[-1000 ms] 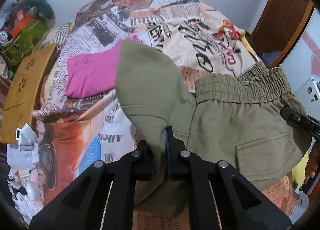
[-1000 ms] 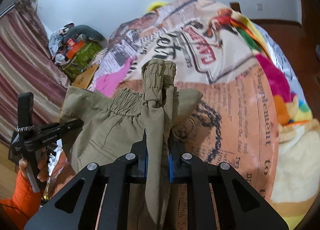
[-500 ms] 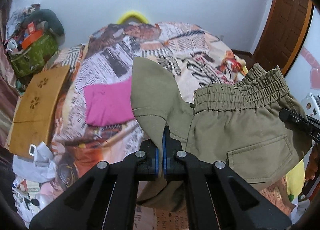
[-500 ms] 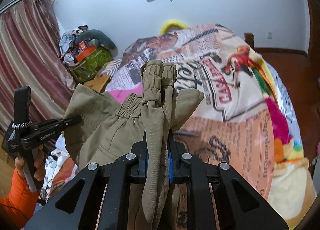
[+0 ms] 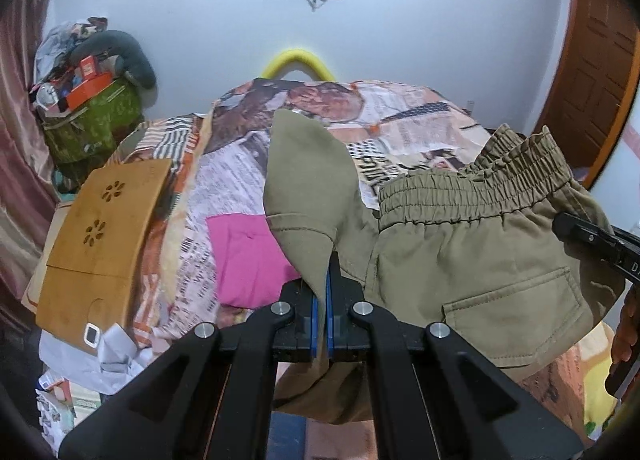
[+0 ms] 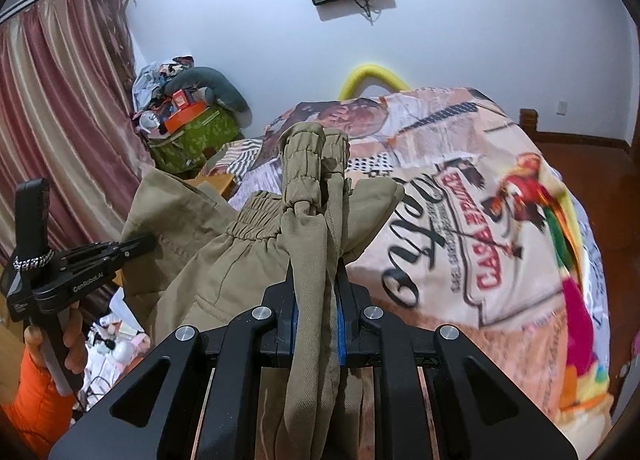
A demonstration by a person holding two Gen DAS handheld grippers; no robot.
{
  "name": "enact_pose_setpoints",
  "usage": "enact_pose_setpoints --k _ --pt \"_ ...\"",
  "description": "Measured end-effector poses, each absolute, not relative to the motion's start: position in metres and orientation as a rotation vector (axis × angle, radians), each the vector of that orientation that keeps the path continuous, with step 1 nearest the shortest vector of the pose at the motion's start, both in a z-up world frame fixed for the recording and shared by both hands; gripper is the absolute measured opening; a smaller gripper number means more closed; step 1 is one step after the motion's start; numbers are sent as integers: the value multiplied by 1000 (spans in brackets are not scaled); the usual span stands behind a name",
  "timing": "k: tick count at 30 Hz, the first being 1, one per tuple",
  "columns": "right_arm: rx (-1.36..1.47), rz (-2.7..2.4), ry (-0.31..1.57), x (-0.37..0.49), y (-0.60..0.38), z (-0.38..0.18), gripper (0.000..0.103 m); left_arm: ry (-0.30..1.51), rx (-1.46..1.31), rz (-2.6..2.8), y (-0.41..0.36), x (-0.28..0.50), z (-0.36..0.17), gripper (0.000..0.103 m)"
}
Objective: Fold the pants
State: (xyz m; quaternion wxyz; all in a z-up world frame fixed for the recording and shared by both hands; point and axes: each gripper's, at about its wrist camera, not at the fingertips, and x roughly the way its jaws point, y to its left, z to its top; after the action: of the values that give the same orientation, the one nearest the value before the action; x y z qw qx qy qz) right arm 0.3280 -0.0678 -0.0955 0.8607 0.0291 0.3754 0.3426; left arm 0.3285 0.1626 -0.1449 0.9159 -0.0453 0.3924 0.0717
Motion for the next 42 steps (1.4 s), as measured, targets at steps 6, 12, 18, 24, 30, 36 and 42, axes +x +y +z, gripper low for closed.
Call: enact_pose_setpoints --k 6,12,18,24,30,36,42 --pt "47 757 796 354 -31 -107 12 829 -113 203 201 353 -159 3" --pt "45 781 821 380 6 -128 12 872 -78 251 232 384 -180 3" --pt "31 778 837 403 38 -151 12 891 -83 290 261 414 -204 3" --pt "-12 756 828 420 60 -173 12 902 -75 325 283 443 -242 3" --pt "-63 734 880 431 74 -201 12 1011 -131 347 306 460 -294 6" --pt "-118 712 940 426 64 -224 15 1110 -154 376 327 455 -327 17" --pt "-114 651 970 420 43 -219 21 1149 -128 407 334 441 -332 37"
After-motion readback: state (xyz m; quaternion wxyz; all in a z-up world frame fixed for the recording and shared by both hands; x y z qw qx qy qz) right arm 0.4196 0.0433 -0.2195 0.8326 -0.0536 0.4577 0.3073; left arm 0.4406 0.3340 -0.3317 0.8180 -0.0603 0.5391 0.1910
